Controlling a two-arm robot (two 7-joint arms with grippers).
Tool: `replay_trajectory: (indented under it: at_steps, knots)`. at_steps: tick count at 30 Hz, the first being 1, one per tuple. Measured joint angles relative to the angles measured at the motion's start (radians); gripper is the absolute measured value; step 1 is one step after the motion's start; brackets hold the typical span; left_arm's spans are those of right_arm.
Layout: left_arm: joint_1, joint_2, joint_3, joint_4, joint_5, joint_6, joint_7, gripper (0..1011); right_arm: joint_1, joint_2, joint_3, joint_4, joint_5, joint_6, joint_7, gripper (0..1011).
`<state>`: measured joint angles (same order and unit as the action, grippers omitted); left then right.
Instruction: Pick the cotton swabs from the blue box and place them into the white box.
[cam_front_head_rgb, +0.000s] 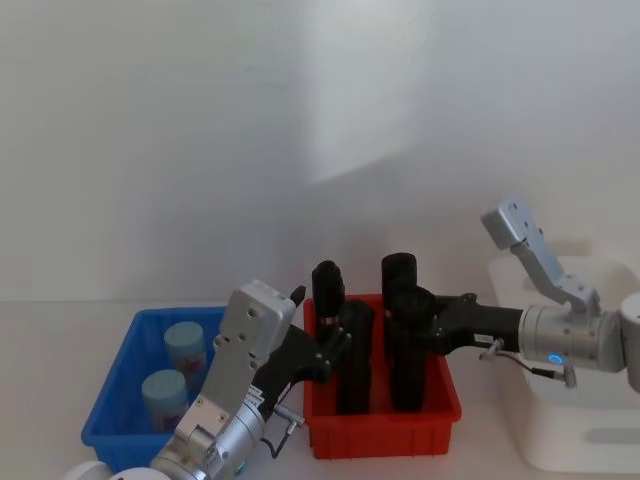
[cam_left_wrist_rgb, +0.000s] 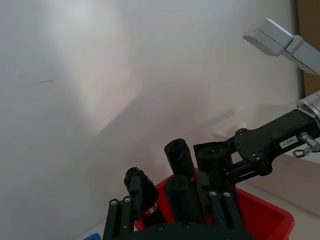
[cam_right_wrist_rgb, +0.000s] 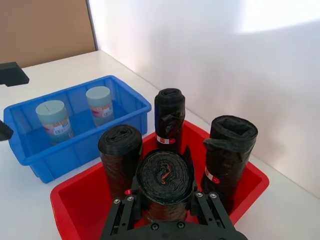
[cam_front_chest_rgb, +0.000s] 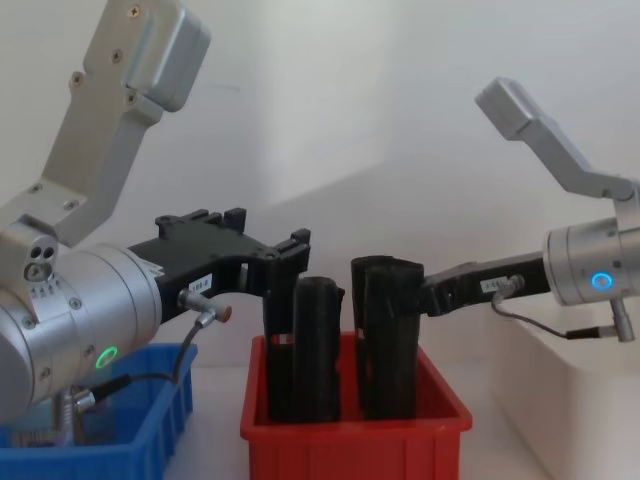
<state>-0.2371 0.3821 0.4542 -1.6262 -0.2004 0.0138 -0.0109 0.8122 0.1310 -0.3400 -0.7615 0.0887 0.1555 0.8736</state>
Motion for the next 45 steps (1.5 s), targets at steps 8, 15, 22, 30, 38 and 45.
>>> replay_trajectory:
  at_steps: [8, 15, 22, 30, 38, 45]
  knots:
    - [0.000, 0.000, 0.000, 0.000, 0.000, 0.000, 0.000, 887, -0.027, 0.028, 0.022, -0.107, 0.001, 0.040, -0.005, 488]
    - [0.000, 0.000, 0.000, 0.000, 0.000, 0.000, 0.000, 1004, -0.064, 0.066, 0.054, -0.244, 0.011, 0.096, -0.022, 487]
    - [0.000, 0.000, 0.000, 0.000, 0.000, 0.000, 0.000, 1004, -0.110, 0.106, 0.090, -0.367, 0.039, 0.133, -0.072, 488]
    - [0.000, 0.000, 0.000, 0.000, 0.000, 0.000, 0.000, 1004, -0.161, 0.145, 0.124, -0.478, 0.060, 0.159, -0.153, 487]
    - [0.000, 0.000, 0.000, 0.000, 0.000, 0.000, 0.000, 1004, -0.206, 0.176, 0.151, -0.563, 0.071, 0.178, -0.253, 487]
    - [0.000, 0.000, 0.000, 0.000, 0.000, 0.000, 0.000, 1004, -0.249, 0.198, 0.173, -0.622, 0.080, 0.195, -0.358, 487]
